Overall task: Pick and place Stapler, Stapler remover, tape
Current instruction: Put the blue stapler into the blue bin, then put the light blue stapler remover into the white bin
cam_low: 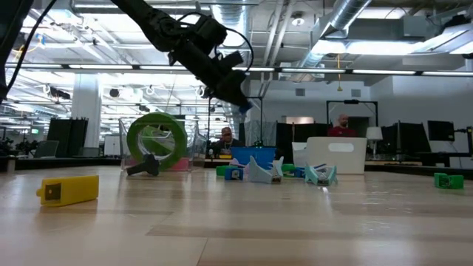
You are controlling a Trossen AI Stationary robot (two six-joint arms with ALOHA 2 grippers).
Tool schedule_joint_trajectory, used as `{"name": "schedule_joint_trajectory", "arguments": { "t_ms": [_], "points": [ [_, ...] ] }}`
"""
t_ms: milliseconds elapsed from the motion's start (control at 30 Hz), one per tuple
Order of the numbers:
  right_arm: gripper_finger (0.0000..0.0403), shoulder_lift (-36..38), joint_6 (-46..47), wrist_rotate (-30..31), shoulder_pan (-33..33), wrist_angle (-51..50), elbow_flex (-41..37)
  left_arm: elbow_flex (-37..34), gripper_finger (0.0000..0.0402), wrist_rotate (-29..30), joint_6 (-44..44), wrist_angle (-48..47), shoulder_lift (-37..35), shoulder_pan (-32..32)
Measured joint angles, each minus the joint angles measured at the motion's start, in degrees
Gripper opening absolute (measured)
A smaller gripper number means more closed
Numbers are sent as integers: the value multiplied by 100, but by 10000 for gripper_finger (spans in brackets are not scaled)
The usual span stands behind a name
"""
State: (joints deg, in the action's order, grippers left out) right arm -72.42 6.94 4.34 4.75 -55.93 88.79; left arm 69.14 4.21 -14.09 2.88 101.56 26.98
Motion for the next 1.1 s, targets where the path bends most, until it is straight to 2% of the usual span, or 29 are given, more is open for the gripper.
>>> {"name": "schedule_joint_trajectory", "arguments": {
  "t_ms": [200, 333, 667, 767, 1100],
  "points": [
    [122, 0, 0, 0, 0, -52, 0, 0, 97, 1, 0, 24, 0, 0],
    [122, 0, 0, 0, 0, -52, 0, 0, 113, 5, 0, 16, 0, 0],
    [122, 0, 0, 0, 0, -49, 0, 0, 229, 27, 304, -86, 0, -33],
    [122, 0, 0, 0, 0, -48, 0, -1, 253, 26, 304, -103, -15, -97],
    [122, -1, -105, 0, 0, -64, 0, -2, 258, 26, 358, -579, -668, -635]
  ]
}}
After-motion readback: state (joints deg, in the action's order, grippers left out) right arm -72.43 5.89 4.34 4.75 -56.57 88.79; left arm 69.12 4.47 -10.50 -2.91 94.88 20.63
